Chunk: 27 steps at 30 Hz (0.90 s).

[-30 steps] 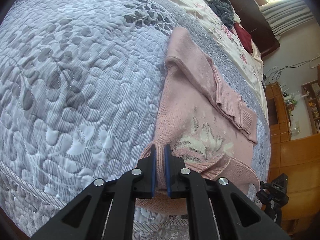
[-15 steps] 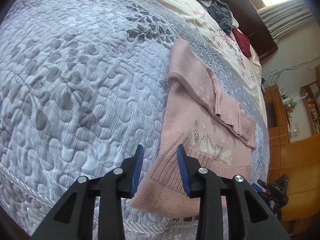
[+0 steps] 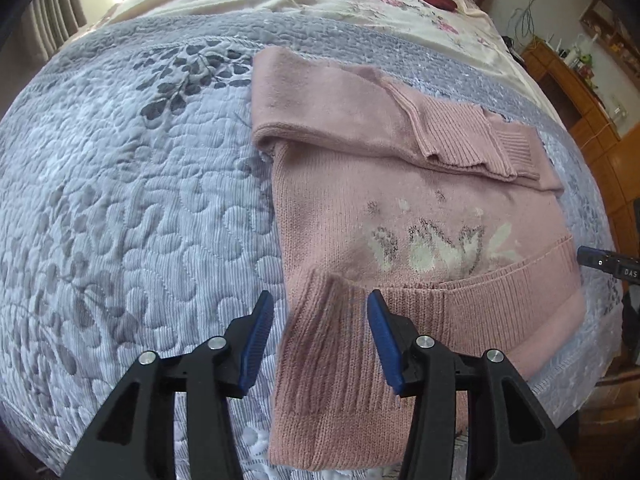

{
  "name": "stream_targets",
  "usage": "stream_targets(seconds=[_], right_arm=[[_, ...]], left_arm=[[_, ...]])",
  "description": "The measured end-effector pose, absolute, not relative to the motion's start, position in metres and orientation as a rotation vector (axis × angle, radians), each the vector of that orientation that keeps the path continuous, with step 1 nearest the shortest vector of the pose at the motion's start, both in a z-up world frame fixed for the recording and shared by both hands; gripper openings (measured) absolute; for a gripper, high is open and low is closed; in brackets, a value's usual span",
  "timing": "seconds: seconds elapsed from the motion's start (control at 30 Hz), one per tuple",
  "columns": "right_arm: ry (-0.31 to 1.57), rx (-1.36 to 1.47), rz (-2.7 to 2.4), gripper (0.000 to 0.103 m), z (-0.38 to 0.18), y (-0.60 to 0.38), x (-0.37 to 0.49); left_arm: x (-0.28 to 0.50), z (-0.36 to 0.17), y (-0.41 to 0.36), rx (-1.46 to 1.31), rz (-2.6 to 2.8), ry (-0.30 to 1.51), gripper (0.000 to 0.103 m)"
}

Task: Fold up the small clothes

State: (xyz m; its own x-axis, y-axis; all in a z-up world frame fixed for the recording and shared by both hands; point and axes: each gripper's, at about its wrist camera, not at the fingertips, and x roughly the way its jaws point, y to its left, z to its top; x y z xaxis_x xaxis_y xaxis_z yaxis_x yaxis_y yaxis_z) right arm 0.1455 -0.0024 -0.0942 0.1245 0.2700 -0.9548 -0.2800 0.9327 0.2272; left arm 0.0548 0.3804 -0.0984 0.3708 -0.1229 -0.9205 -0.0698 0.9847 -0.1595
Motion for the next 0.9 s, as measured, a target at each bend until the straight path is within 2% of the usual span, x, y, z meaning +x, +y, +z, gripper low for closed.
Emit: stream_targets(seconds=[0.13, 0.2, 0.23, 0.27, 0.3, 0.33, 0.37, 0.47, 0.7, 0.9], right_arm=[[1.422, -0.101, 0.4, 0.057, -0.114, 0.005, 0.152], [1.42, -0.154, 0.407, 0.052, -0.119, 0.009, 0.15], [1.411, -0.17, 0.414, 0.043, -0.119, 0.01, 0.149], [1.404, -0.172, 0.428, 0.035, -0.118, 0.011, 0.147], [1.4, -0.164, 0.442, 0.022, -0.116, 0.011, 0.145], [1.393, -0.152, 0.454, 0.009, -0.114, 0.011, 0.143], [1.384, -0.15, 0.457, 0.009, -0.111, 0.01, 0.141], [1.345, -0.132, 0.468, 0.009, -0.098, 0.003, 0.129], [1.244, 0.0, 0.507, 0.009, -0.055, -0.019, 0.097], [1.178, 0.053, 0.517, 0.009, -0.022, -0.024, 0.092]], left_arm=[[0.061, -0.106, 0.37, -0.099, -0.044, 1.198, 0.049], [0.061, -0.107, 0.367, -0.067, -0.049, 1.193, 0.048], [0.061, -0.107, 0.366, -0.06, -0.052, 1.188, 0.047], [0.061, -0.107, 0.365, -0.061, -0.061, 1.185, 0.037], [0.06, -0.107, 0.365, -0.065, -0.063, 1.187, 0.027], [0.06, -0.106, 0.365, -0.065, -0.054, 1.185, 0.024], [0.058, -0.105, 0.366, -0.071, -0.055, 1.18, 0.014], [0.046, -0.094, 0.369, -0.107, -0.065, 1.136, 0.01], [0.007, -0.053, 0.371, -0.156, -0.079, 1.015, 0.01], [0.005, -0.016, 0.373, -0.187, -0.069, 0.922, 0.009]])
